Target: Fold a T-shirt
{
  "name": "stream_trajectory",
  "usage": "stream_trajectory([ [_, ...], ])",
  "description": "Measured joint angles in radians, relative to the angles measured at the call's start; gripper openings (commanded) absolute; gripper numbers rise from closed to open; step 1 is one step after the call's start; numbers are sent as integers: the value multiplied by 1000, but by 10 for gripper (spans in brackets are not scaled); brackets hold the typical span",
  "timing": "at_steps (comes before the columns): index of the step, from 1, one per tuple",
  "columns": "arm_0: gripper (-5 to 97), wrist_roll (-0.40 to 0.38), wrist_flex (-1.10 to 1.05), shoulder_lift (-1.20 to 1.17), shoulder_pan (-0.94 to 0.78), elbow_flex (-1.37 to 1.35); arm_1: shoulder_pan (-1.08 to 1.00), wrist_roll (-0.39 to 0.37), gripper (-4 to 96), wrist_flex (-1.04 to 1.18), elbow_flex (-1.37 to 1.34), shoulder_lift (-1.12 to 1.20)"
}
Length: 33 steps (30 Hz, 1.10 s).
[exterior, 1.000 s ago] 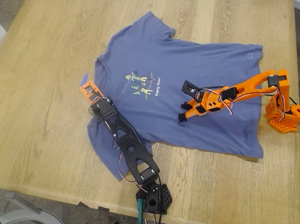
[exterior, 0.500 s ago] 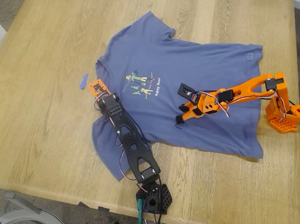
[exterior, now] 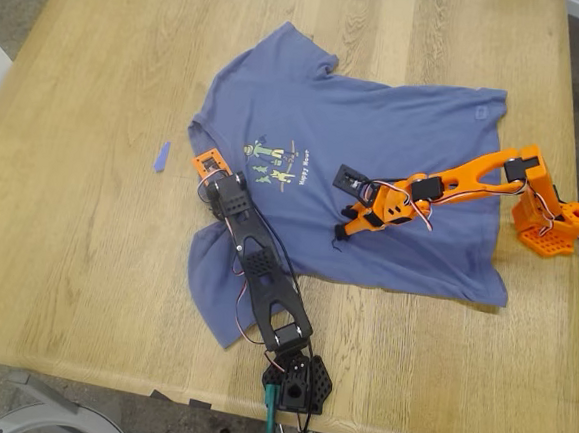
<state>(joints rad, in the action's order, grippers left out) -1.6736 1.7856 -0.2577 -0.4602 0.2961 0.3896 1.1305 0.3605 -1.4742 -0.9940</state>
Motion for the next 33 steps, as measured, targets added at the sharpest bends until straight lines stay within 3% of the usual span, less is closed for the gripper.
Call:
stream_trajectory([
  [6, 1, -2, 3, -3, 8, -2, 28, 0, 3, 120, 49, 14],
  [15, 1, -8, 25, -91, 49, -2, 44, 0, 0, 233, 67, -12],
  [33, 0, -8, 35, -295, 166, -2, -127, 43, -1, 198, -123, -275],
])
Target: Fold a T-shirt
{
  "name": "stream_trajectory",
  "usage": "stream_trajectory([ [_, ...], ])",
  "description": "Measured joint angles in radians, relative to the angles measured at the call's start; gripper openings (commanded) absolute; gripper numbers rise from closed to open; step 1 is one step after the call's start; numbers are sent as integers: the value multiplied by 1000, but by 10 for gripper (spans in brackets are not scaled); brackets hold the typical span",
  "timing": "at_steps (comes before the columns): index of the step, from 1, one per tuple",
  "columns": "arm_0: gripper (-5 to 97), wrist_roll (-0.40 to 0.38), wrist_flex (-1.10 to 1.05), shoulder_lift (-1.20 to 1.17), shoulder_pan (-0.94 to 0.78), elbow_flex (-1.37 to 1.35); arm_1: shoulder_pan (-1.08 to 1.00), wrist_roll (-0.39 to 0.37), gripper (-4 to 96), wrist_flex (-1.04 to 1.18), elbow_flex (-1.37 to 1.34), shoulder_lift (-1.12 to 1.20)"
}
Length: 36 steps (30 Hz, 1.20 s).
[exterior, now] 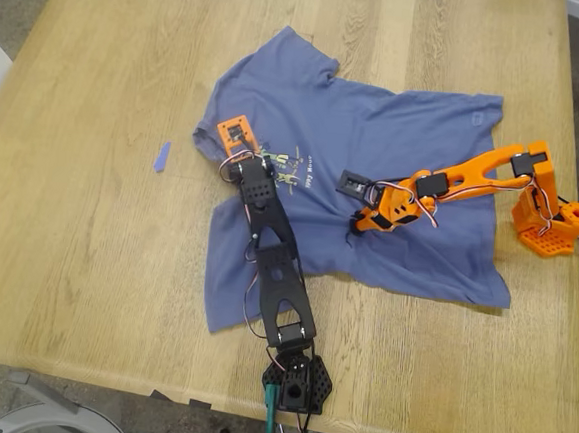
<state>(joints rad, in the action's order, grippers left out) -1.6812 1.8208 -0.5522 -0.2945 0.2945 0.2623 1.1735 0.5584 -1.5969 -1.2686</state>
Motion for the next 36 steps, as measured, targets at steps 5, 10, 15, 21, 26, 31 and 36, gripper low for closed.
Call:
stream_trajectory([
  [5, 0, 0, 0, -49, 54, 0, -81, 18, -2, 9, -3, -64],
  [10, 0, 0, 0, -97, 117, 0, -144, 29, -2, 11, -3, -89],
  [15, 0, 0, 0, -146, 198, 0, -192, 32, -2, -17, 2, -89],
  [21, 0, 0, 0, -181, 287, 0, -244, 34, -2, -64, 11, -89],
  [26, 0, 0, 0, -181, 322, 0, -293, 46, -2, -100, 17, -89],
  [31, 0, -3, 0, -181, 356, 0, -348, 51, -2, -123, 40, -89],
  [36, 0, -3, 0, -199, 416, 0, -400, 51, -2, -147, 46, -89],
])
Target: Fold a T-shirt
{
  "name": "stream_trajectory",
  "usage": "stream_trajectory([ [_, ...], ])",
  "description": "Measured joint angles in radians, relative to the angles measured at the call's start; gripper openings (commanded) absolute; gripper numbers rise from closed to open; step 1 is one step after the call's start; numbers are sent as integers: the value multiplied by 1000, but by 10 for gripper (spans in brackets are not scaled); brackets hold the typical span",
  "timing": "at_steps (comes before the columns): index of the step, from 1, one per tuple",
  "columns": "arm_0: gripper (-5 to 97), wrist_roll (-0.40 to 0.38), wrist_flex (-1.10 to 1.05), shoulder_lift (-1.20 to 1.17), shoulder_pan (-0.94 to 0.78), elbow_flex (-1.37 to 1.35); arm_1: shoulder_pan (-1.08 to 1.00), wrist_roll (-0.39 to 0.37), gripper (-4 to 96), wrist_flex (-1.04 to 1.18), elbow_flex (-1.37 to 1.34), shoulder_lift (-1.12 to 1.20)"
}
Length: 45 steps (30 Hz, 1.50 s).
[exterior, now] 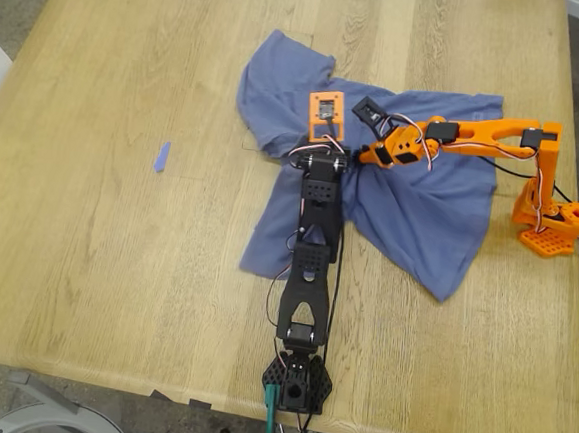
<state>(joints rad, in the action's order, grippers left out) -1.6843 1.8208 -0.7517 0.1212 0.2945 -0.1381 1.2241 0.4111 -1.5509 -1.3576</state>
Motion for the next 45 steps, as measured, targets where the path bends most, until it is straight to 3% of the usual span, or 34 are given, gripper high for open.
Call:
stream_trajectory([
  [27, 0, -2, -86, -67, 546, 0, -261, 0, -2, -189, -28, 2],
  [45, 0, 2, -396, 325, 684, 0, -310, -11, -2, -273, -279, -132],
])
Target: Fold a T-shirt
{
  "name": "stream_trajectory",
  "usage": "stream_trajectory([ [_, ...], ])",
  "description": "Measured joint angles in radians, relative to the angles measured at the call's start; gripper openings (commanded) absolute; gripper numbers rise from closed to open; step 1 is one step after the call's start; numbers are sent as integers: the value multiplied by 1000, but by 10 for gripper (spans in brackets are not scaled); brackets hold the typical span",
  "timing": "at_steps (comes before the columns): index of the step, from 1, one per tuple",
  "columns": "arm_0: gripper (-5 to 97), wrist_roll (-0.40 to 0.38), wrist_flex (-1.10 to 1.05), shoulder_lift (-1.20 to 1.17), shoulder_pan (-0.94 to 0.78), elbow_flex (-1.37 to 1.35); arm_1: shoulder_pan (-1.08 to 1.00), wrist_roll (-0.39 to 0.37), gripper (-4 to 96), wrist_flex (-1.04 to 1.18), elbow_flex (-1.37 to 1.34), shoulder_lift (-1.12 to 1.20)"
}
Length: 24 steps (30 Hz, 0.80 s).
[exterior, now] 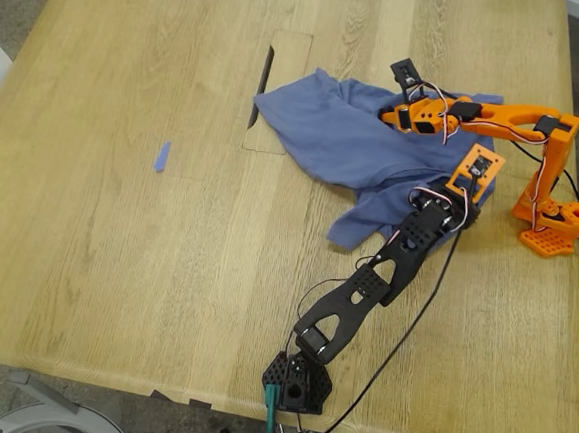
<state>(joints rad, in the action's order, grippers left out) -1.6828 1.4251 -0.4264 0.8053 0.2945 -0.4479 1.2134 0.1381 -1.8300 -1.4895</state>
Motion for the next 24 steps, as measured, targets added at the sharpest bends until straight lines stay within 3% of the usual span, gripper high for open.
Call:
stream_trajectory([
  [14, 27, 2, 0, 179, -29, 0, -5, 0, -2, -5, -153, -133],
  [17, 115, 2, 5, 179, -48, 0, -5, -5, -2, -6, -178, -160],
  [21, 358, 35, 11, 179, -66, 0, -5, -5, -2, -6, -181, -169],
  [24, 466, 71, 11, 179, -66, 0, -5, -5, -2, -6, -181, -172],
])
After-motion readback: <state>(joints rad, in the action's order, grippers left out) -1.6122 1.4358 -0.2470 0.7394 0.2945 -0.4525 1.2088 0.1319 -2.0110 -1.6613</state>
